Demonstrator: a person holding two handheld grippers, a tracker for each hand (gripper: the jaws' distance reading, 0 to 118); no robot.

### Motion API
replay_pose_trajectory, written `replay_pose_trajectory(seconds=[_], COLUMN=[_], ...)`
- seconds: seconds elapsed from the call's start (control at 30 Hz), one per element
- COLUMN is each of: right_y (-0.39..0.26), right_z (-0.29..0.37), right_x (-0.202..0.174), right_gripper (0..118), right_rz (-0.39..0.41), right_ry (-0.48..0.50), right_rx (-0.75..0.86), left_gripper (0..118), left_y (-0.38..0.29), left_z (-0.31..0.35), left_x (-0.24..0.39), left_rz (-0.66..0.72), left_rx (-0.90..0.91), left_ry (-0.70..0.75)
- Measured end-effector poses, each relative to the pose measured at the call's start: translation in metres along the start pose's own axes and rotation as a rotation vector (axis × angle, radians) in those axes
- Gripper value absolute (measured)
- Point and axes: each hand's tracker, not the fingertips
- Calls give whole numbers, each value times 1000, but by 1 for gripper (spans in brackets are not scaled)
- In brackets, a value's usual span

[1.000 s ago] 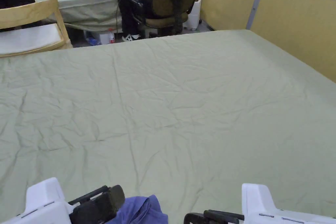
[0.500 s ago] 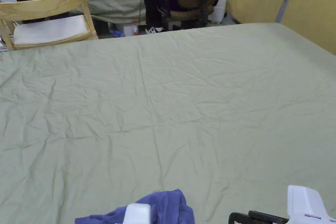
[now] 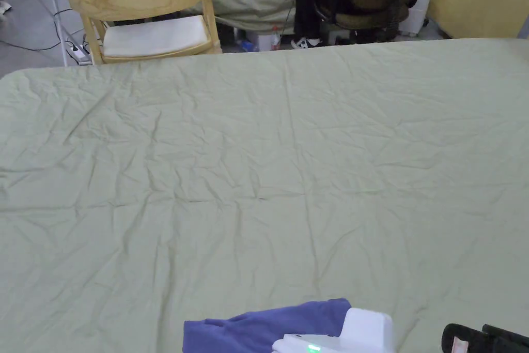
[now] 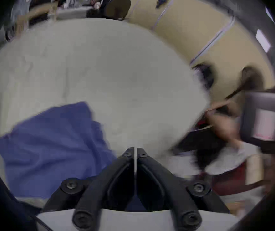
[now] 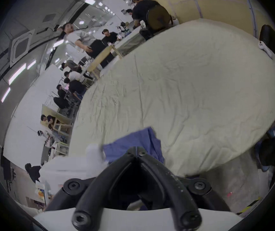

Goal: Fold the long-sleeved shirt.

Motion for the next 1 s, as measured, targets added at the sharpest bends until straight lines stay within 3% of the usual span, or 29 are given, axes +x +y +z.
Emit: replay_pose_trajectory(seconds=[0.03,0.1,0.17,0.3,0.37,0.4,0.5,0.53,0.57,0.6,0.7,0.83,0.87,0.9,0.93,0.97,1.0], right_y=[5,14,15,4,-5,-11,-25,-29,-34,-39,-39,-35,-35,-36,-37,-38,-38], right_z=[0,-6,-23,-92,-133,-152,-200,-211,-221,-222,-222,-219,-220,-218,-216,-215,-213], right_x=[-3,-15,-34,-55,-64,-66,-64,-60,-52,-47,-42,-17,-6,1,5,7,10], right_gripper=[1,2,2,2,2,2,2,2,2,2,2,4,4,4,4,4,4], right_rz=[1,36,85,115,123,163,194,176,96,-7,33,-73,-124,-159,-171,-185,-191], right_ry=[1,-47,-129,-19,-57,-122,-319,-351,-388,-363,-331,-242,-214,-189,-177,-167,-164], right_rx=[31,84,76,-115,-234,-266,-431,-467,-498,-503,-460,-463,-456,-453,-448,-443,-440], left_gripper=[2,2,2,2,2,2,2,2,2,2,2,2,6,22,70,106,118], left_y=[-21,-29,-47,-125,-151,-166,-194,-201,-203,-209,-218,-213,-209,-206,-198,-180,-156], left_z=[0,66,185,350,396,416,431,430,427,422,386,322,281,260,254,251,243], left_x=[2,-21,-62,-111,-125,-128,-137,-138,-137,-138,-144,-165,-174,-180,-185,-190,-200], left_rz=[38,79,117,242,276,296,330,339,343,351,369,372,373,370,360,332,291], left_rx=[8,75,147,204,209,203,189,186,181,175,140,101,87,61,53,54,73], left_ry=[-24,34,186,384,436,461,472,471,469,464,417,339,280,251,253,269,275])
